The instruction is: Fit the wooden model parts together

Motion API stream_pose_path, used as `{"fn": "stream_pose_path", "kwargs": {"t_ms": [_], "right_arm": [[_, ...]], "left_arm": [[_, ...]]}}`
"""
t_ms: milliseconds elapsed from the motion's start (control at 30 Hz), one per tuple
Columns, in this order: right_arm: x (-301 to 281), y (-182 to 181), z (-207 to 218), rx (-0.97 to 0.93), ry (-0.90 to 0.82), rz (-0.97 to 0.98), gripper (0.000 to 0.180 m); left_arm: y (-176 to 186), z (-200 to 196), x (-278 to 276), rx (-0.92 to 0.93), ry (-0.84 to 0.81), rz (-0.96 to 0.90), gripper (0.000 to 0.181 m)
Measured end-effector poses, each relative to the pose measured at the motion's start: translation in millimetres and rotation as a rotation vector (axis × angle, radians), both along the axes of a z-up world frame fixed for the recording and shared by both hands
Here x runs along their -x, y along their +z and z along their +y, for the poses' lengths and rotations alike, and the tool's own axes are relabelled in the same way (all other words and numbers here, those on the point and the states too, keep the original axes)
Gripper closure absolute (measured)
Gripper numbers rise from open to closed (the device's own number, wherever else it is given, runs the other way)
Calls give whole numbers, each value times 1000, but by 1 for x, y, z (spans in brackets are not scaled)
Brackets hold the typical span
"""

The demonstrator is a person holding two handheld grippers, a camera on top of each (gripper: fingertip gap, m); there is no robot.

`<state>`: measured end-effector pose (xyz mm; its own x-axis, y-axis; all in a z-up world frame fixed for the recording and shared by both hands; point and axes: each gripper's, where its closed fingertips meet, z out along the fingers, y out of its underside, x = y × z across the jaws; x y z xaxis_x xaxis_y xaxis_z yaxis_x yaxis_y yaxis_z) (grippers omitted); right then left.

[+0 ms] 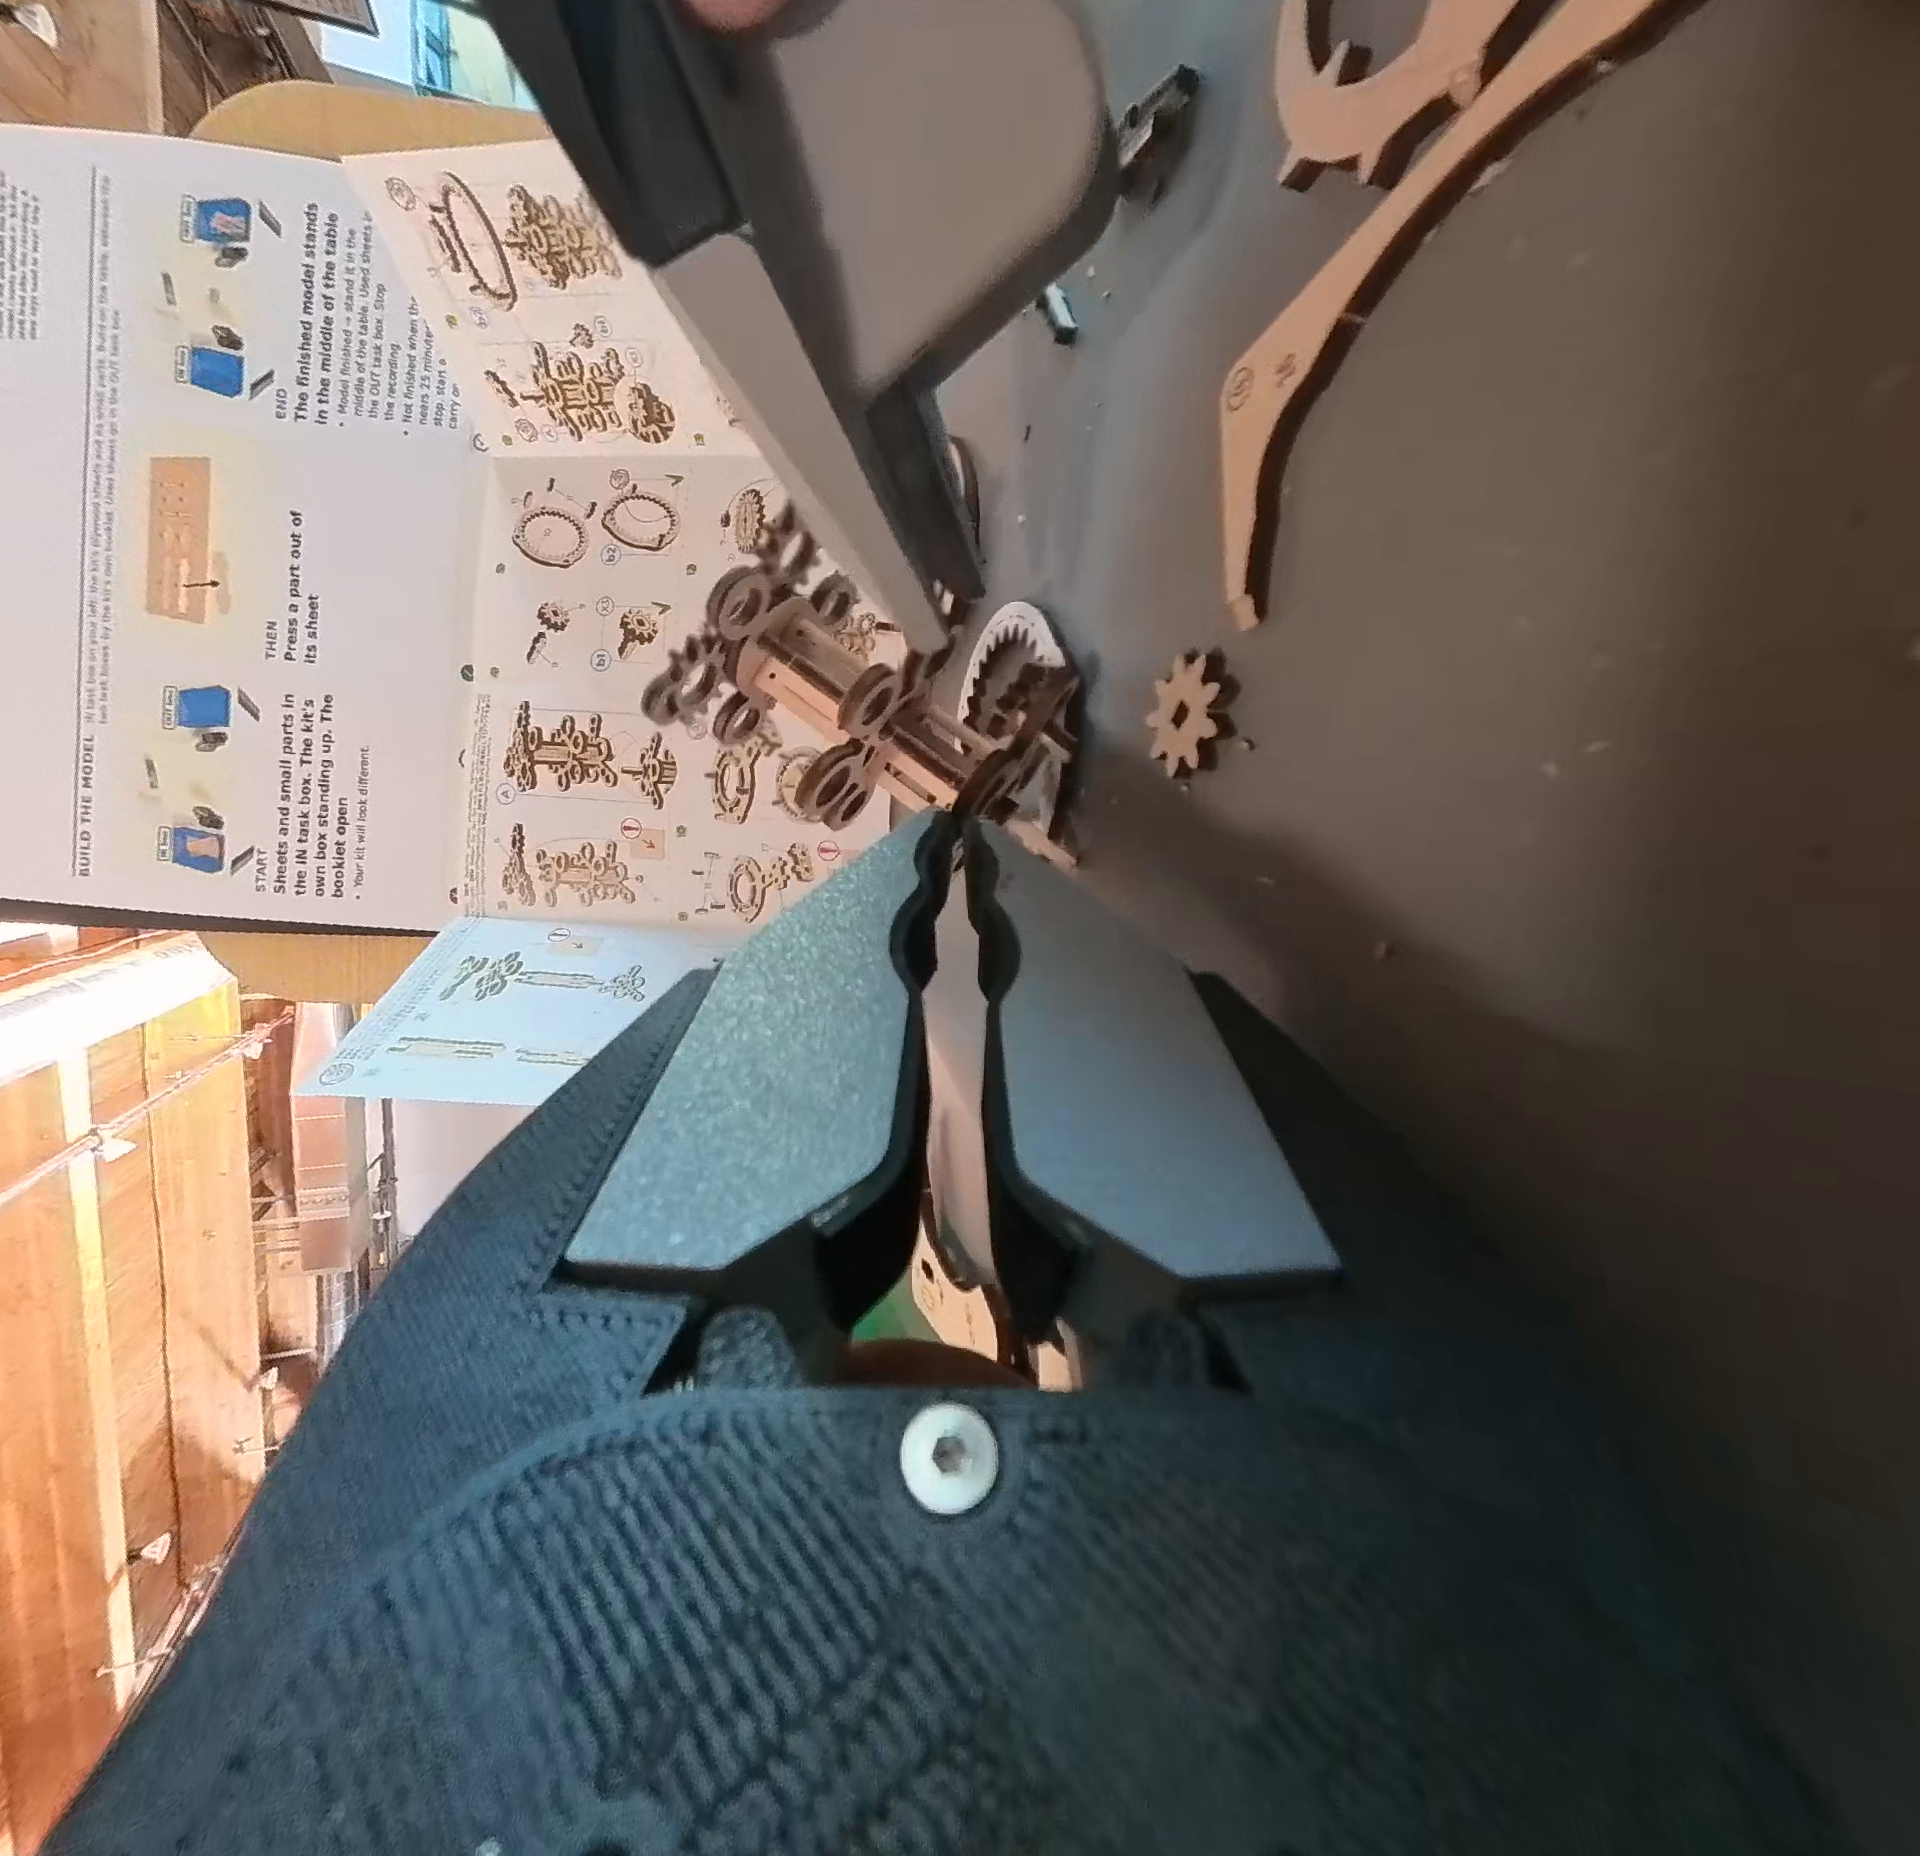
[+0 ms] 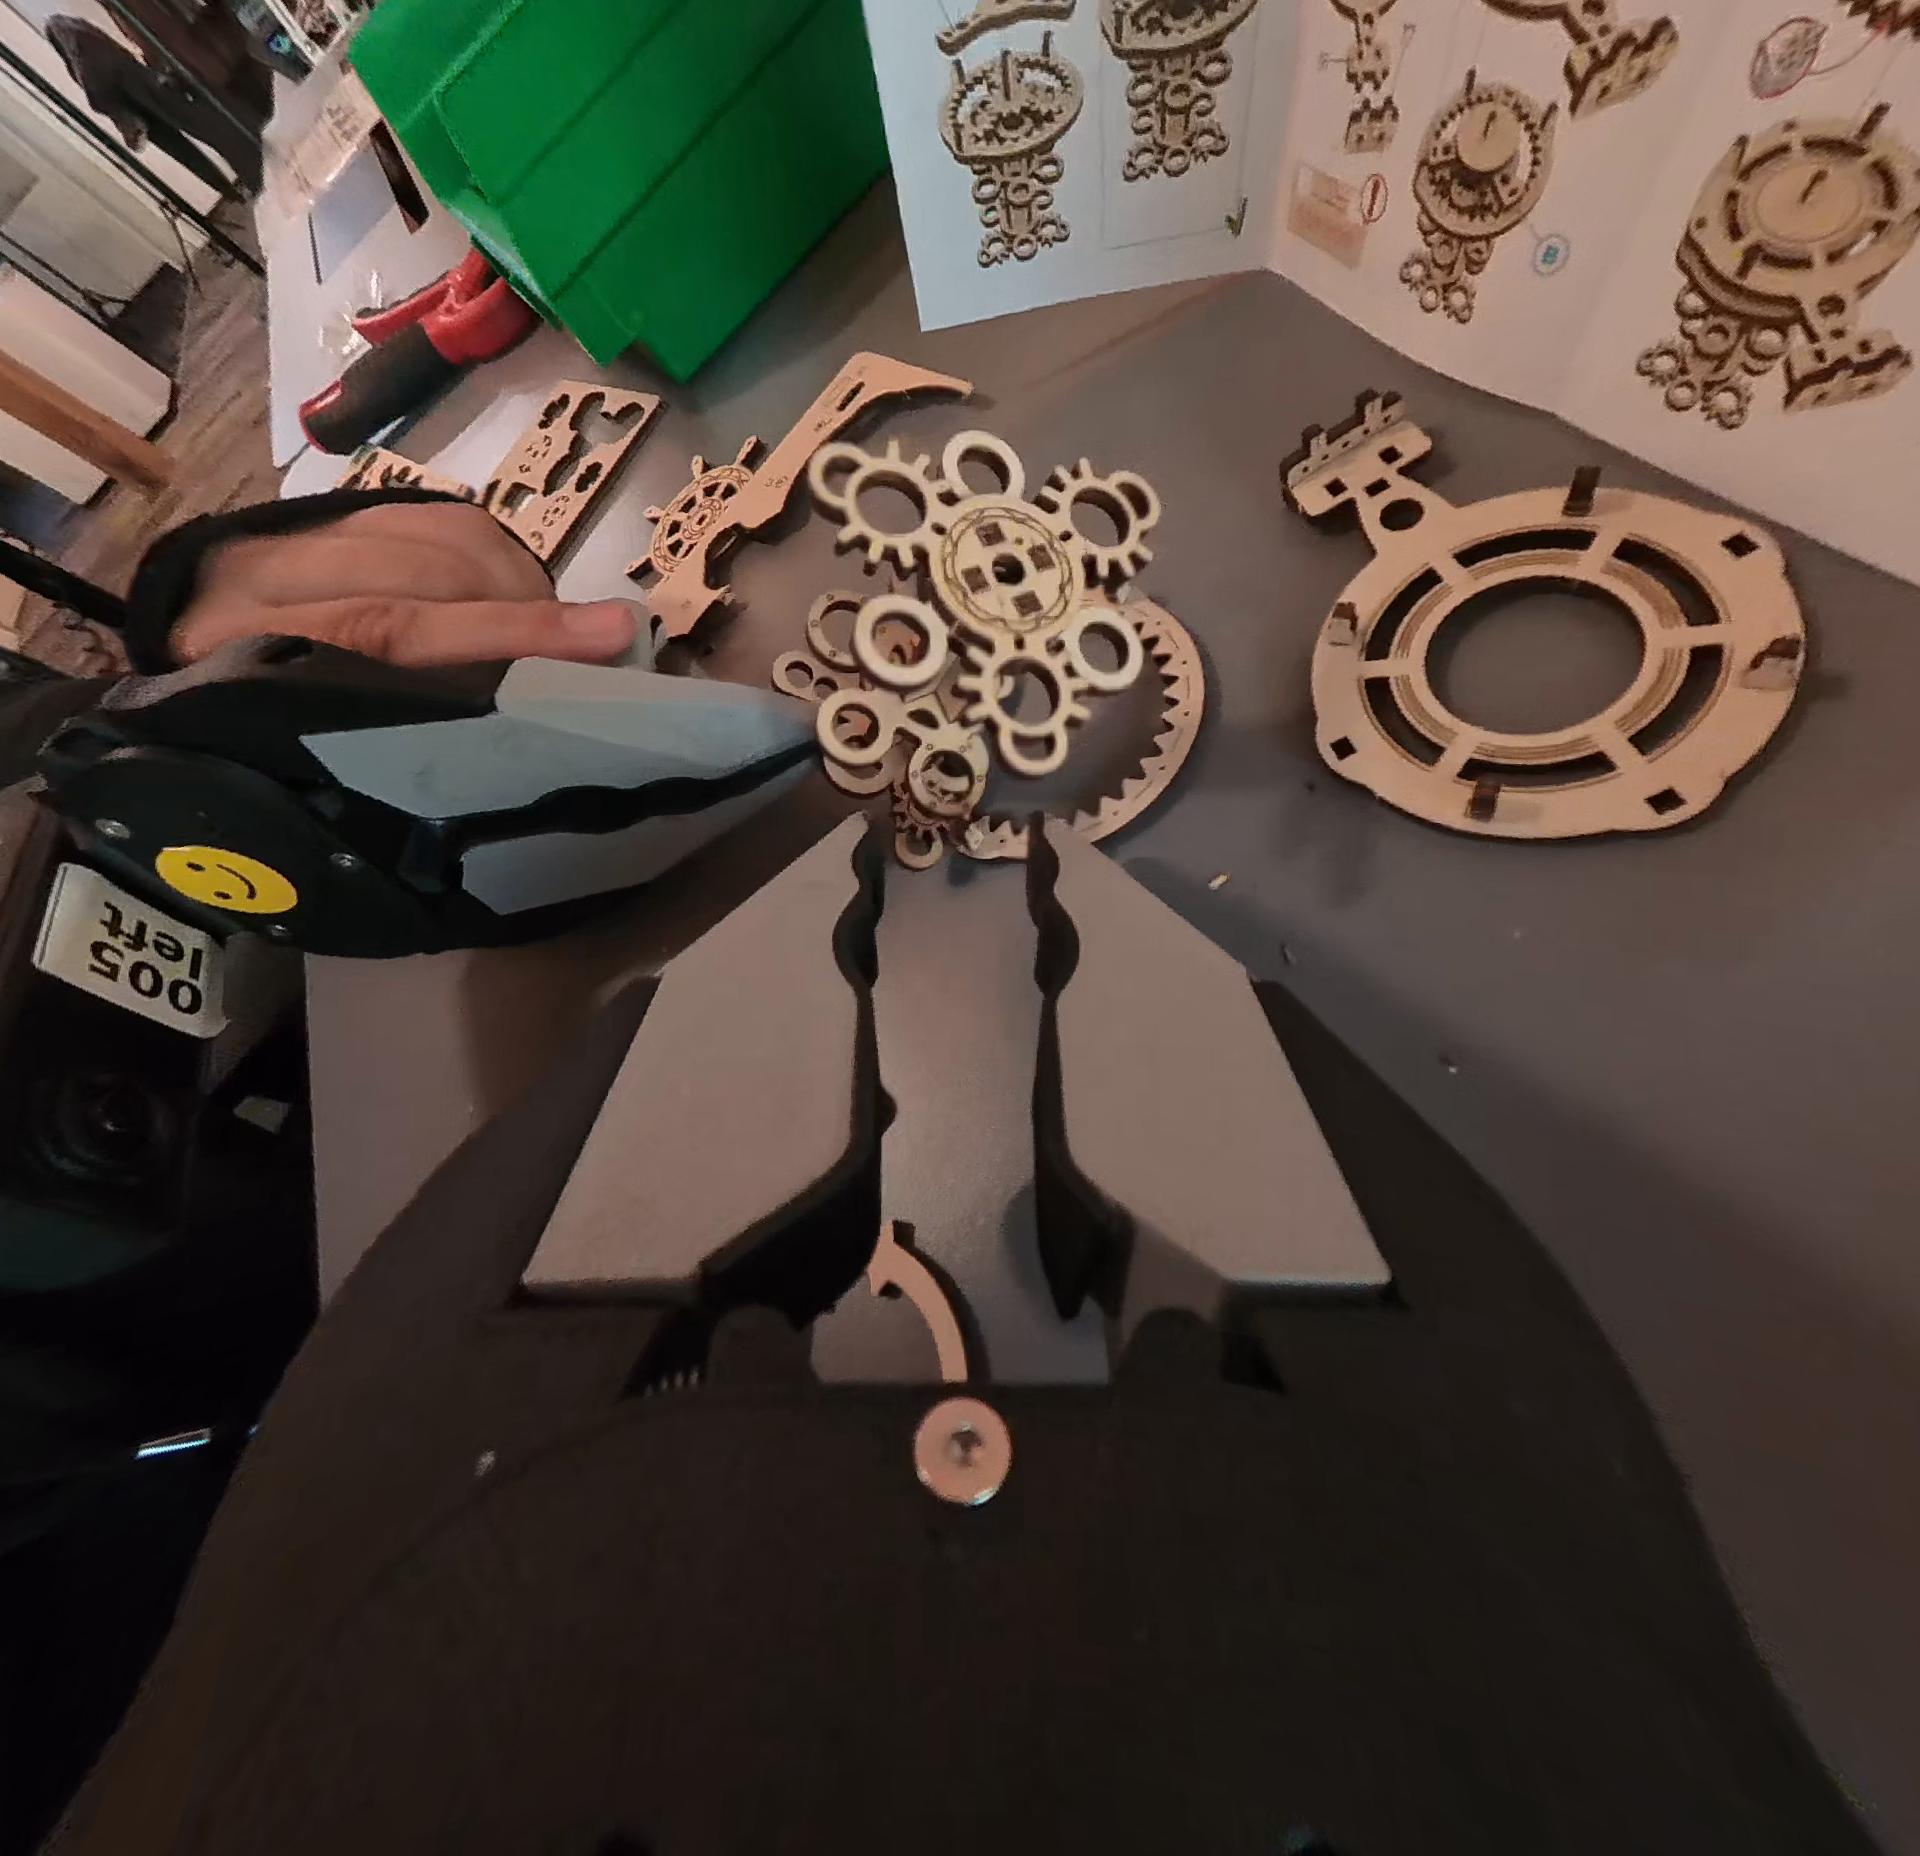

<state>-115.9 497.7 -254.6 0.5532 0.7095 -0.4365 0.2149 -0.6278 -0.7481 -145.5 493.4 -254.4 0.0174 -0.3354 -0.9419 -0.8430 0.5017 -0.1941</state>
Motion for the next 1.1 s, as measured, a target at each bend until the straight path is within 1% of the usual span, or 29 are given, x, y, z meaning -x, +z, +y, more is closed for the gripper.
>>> {"fn": "stream_pose_path", "kwargs": {"t_ms": [167,233,433,500,567,733,867,1100], "right_arm": [[6,6,2,-13,26,45,151],[10,10,-2,9,51,89,146],[18,13,1,95,13,178,140],[19,9,3,94,1,150,142],[19,7,5,75,-11,120,150],[19,9,5,40,-9,100,150],[16,13,6,-6,-23,70,150],[13,20,5,-80,-38,-5,150]], "left_arm": [[0,0,1,18,-5,-16,181],[0,0,1,12,-5,-11,181],[-1,-1,-1,4,-11,1,181],[-1,-2,-1,9,-11,-2,181],[-1,-1,0,10,-10,-3,181],[0,-3,-1,1,-14,-9,181],[1,-3,-2,-11,-18,-15,169],[5,-2,-5,-117,-21,45,167]]}}
